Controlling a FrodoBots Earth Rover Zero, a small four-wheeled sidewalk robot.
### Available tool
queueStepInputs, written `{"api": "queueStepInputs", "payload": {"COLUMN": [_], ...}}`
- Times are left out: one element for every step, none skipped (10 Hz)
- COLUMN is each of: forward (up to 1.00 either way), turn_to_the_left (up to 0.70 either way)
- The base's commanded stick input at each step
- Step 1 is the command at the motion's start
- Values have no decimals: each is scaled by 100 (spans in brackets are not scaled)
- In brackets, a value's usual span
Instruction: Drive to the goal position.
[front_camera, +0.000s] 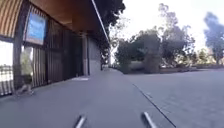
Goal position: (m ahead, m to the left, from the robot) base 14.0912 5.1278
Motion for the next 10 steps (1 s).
{"api": "queueStepInputs", "payload": {"forward": [97, 97, 98, 98, 97, 98, 98, 98, 98, 98], "turn_to_the_left": [0, 0, 0, -4, -34, -39, -20, 0, 0, 0]}}
